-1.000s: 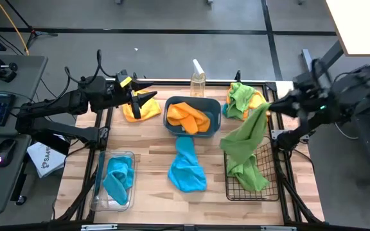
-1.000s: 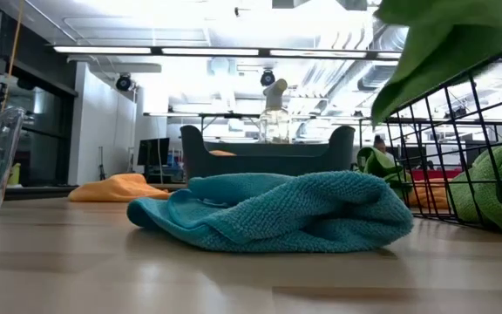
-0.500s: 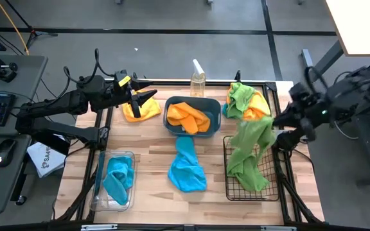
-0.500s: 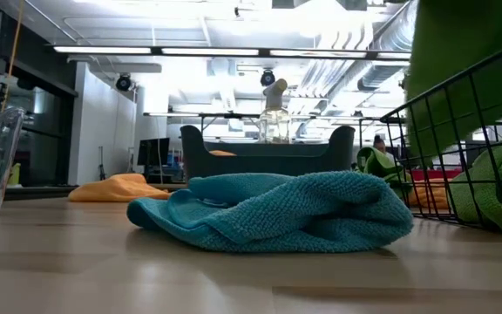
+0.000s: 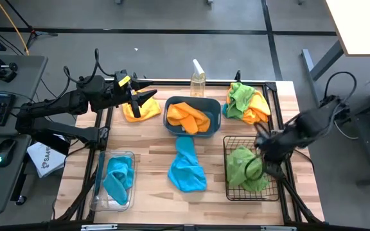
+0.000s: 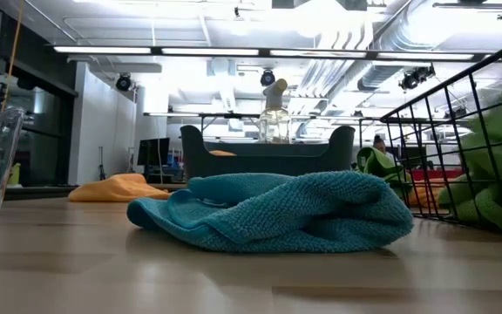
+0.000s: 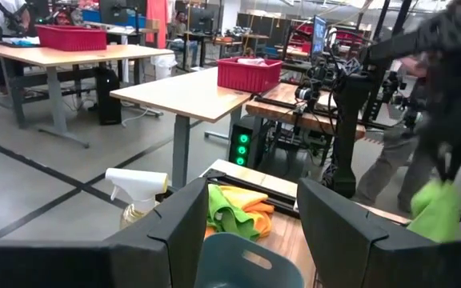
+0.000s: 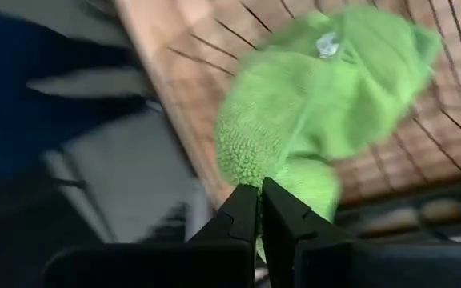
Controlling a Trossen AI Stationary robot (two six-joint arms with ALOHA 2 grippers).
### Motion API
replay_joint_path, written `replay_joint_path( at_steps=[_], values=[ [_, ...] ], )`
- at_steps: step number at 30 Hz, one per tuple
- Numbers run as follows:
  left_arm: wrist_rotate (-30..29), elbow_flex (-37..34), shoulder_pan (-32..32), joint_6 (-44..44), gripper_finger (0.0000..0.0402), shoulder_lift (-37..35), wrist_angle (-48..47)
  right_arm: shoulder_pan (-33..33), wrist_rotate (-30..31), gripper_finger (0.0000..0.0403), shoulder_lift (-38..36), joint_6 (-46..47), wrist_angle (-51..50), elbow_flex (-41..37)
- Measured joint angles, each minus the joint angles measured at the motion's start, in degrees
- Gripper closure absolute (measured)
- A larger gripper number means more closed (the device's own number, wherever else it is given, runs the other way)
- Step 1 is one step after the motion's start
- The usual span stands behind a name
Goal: Sort microfiber towel by color & place in baskets
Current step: Put the bottom green towel into the black wire basket
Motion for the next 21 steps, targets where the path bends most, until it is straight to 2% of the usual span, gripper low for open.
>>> replay_joint_path(
  at_steps=[5,11,13,17,21],
  values=[
    [0.00,0.00,0.00,0.01,0.0220,0.00,-0.07,1.55,-0.07,0.0403,-2.38,3.10,6.12,-15.78],
    [0.00,0.00,0.00,0.02,0.0220,0.00,-0.21,1.44,0.70,0.0403,-5.59,10.18,30.35,-33.67],
    [0.00,0.00,0.00,0.02,0.0220,0.00,-0.23,1.43,1.05,0.0403,-5.56,13.40,35.28,-38.66],
    [0.00,0.00,0.00,0.02,0.0220,0.00,-0.22,1.43,-0.46,0.0401,-5.46,16.95,40.67,-44.66],
    [0.00,0.00,0.00,0.02,0.0220,0.00,-0.22,1.49,0.70,0.0393,-5.48,15.47,40.49,-44.15]
  ],
)
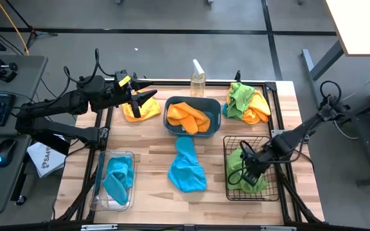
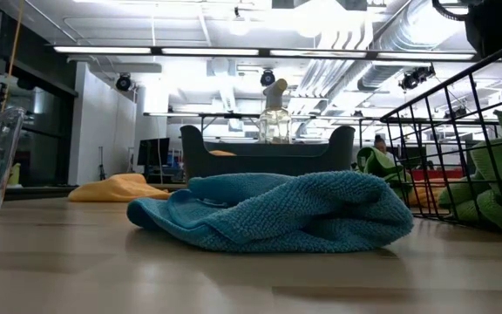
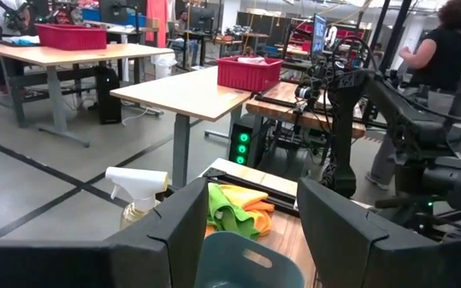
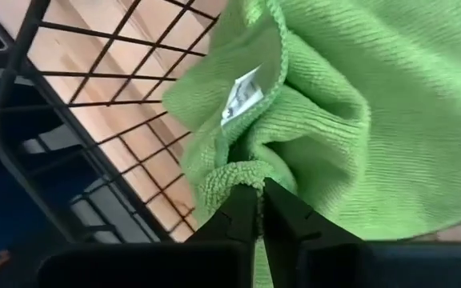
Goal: Sort microfiber towel by color & place in baskets
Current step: Put the bottom green towel into the black wire basket, then put the green towel into the black wire basket
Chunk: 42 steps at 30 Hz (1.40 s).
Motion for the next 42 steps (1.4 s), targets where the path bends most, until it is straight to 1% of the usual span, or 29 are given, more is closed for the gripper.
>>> replay_joint_path(
  at_steps=[3,5,8,12,14,16,17,18,20,21,23,25,27,29,31,33,36,39,42],
  values=[
    [0.00,0.00,0.00,0.00,0.0220,0.00,0.00,-0.58,0.44,0.0371,0.00,-2.41,-3.29,2.18],
    [0.00,0.00,0.00,0.00,0.0220,0.00,0.00,-1.14,0.35,0.0343,-0.02,-4.82,-5.96,4.25],
    [0.00,0.00,-0.01,0.02,0.0220,0.00,-0.03,-1.73,0.29,0.0289,-0.02,-7.65,-12.02,8.71],
    [0.00,0.00,-0.02,0.13,0.0220,0.00,-0.20,-1.70,0.24,0.0210,-0.02,-12.20,-23.10,16.65],
    [0.00,0.00,0.00,0.57,0.0220,0.00,-0.24,-1.70,1.35,0.0174,-0.02,-12.62,-28.02,20.30],
    [0.00,0.00,-0.02,1.00,0.0220,0.00,-0.24,-1.80,5.99,0.0143,-0.07,-12.74,-31.12,23.47],
    [0.00,0.00,0.00,0.99,0.0220,0.00,-0.24,-2.18,9.65,0.0130,-0.07,-11.91,-31.92,24.68],
    [0.00,0.00,0.00,0.98,0.0220,0.00,-0.24,-2.82,14.52,0.0119,-0.09,-9.41,-32.78,25.57],
    [0.00,0.00,-0.01,0.98,0.0220,0.00,-0.24,-5.83,23.83,0.0107,-0.07,-0.72,-35.47,26.02],
    [0.00,0.00,0.00,0.96,0.0220,0.00,-0.24,-8.43,27.32,0.0105,-0.07,2.28,-36.38,25.75],
    [0.00,0.00,0.00,0.50,0.0220,0.00,-0.24,-15.21,32.14,0.0103,-0.06,3.56,-35.91,24.46],
    [0.00,0.00,0.00,0.09,0.0220,0.20,-0.11,-23.13,35.33,0.0103,0.00,0.13,-34.21,22.54],
    [0.00,-0.01,-0.01,0.03,0.0220,0.39,0.10,-32.40,37.89,0.0103,-0.02,-5.56,-29.66,20.26],
    [0.00,-0.07,0.00,-0.75,0.0220,0.51,0.27,-42.39,38.43,0.0103,0.01,-11.06,-23.82,17.54],
    [0.80,-0.07,0.00,-2.97,0.0220,0.59,0.57,-52.39,37.49,0.0103,0.02,-16.29,-16.13,15.15],
    [3.17,-0.07,0.00,-5.50,0.0220,0.66,0.44,-61.65,34.91,0.0103,0.02,-19.50,-8.30,12.60],
    [7.52,-0.07,-0.08,-8.92,0.0220,0.68,0.46,-72.87,29.00,0.0103,0.09,-19.85,1.75,8.37],
    [11.29,-0.07,-0.49,-12.27,0.0220,0.68,0.30,-79.83,22.61,0.0103,1.42,-17.20,7.53,4.53],
    [13.76,-0.07,-1.34,-14.50,0.0220,0.66,-0.11,-82.71,17.59,0.0103,3.68,-14.65,12.87,1.50]
  ],
)
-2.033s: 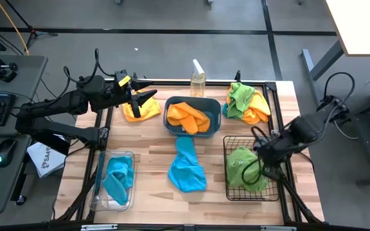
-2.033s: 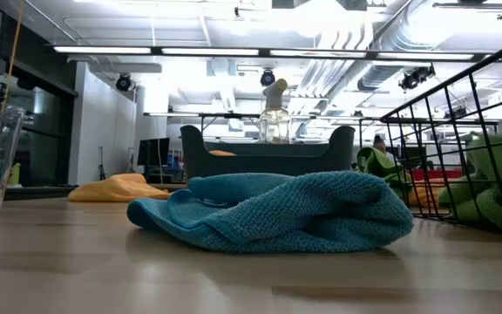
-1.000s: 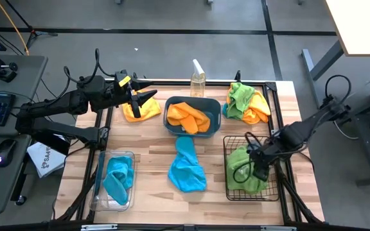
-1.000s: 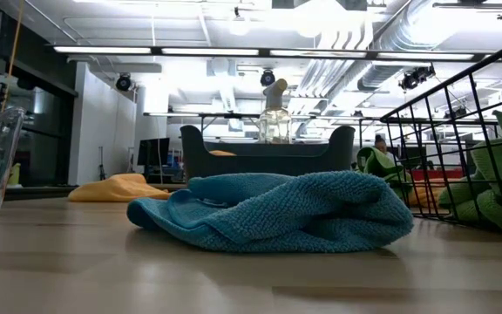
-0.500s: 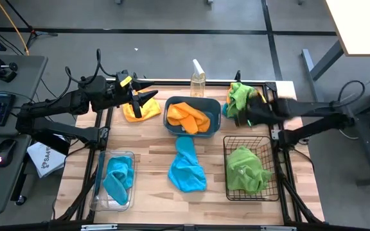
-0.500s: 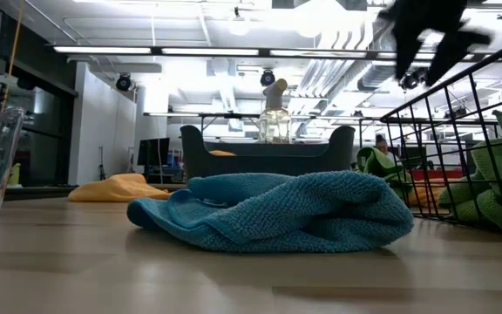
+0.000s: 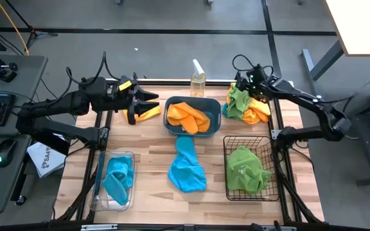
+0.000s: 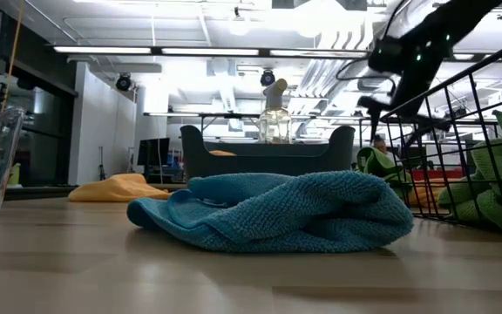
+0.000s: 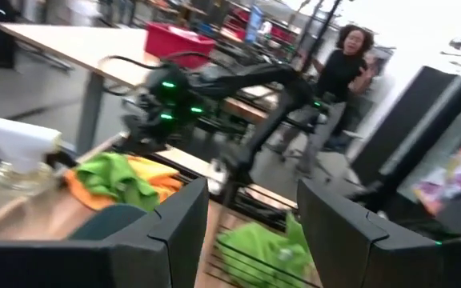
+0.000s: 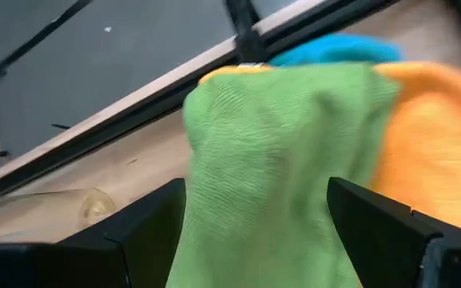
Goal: Sort microfiber towel by color & place in baskets
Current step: Put the green towel into the black wire basket
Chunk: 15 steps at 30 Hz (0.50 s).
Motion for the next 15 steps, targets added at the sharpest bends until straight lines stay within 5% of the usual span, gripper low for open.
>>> replay_joint_path(
  at_steps=[11,15],
  values=[
    [0.30,0.00,-1.96,-0.15,0.0220,0.00,-0.59,0.65,-0.62,0.0106,10.55,0.74,6.71,0.39],
    [0.21,0.02,-1.96,-0.13,0.0220,-0.03,-1.67,0.94,-0.89,0.0163,11.66,-2.47,6.43,0.39]
  ],
)
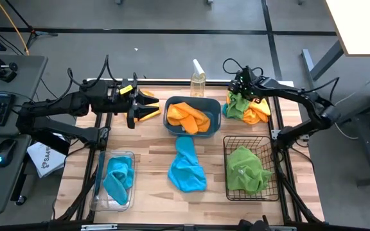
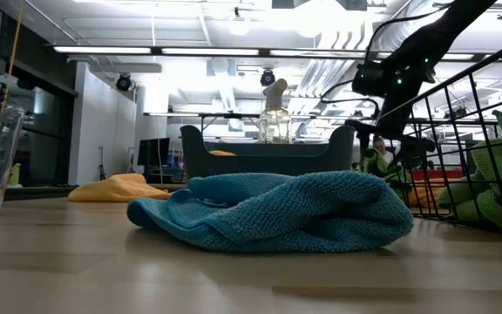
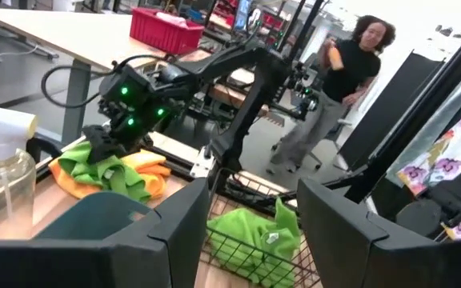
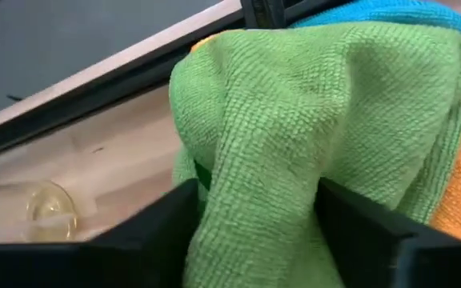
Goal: Sort microfiber towel by color & place in baskets
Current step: Put the green towel into the black wire basket
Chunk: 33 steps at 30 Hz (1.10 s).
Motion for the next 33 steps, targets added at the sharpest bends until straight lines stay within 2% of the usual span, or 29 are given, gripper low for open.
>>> replay_joint_path(
  at_steps=[2,5,6,12,15,18,21,23,28,33],
  values=[
    [-0.03,0.00,0.00,0.31,0.0220,0.00,-1.10,0.52,-0.10,0.0228,-0.65,-1.60,-0.17,0.00],
    [-0.09,0.00,0.00,1.91,0.0220,0.00,-1.74,1.58,-0.13,0.0359,-4.47,-5.26,-0.10,0.00],
    [-0.38,0.00,0.04,2.40,0.0220,0.00,-1.66,1.94,0.02,0.0380,-6.55,-7.17,-0.08,0.00],
    [-5.34,0.00,0.07,6.56,0.0220,0.00,-1.38,5.45,-0.68,0.0397,-21.52,-15.83,-4.24,6.12],
    [-8.34,0.00,0.11,8.90,0.0220,0.00,-0.91,9.90,-5.91,0.0394,-28.59,-21.18,-4.73,10.69],
    [-8.83,0.02,0.60,10.14,0.0220,0.00,-0.27,16.87,-12.46,0.0399,-34.46,-21.95,-6.02,14.44],
    [-8.57,0.02,1.51,10.24,0.0220,0.00,0.51,26.46,-19.16,0.0398,-38.84,-17.97,-5.82,16.68],
    [-8.58,0.02,2.23,10.85,0.0220,0.00,0.79,33.48,-21.54,0.0400,-40.88,-13.28,-4.99,18.01],
    [-8.57,0.04,3.47,11.51,0.0220,0.00,2.19,50.02,-21.10,0.0401,-42.56,-3.51,-4.67,22.60],
    [-8.56,0.04,3.69,9.65,0.0220,0.00,3.04,59.76,-17.80,0.0402,-40.08,3.24,-13.00,27.48]
  ],
)
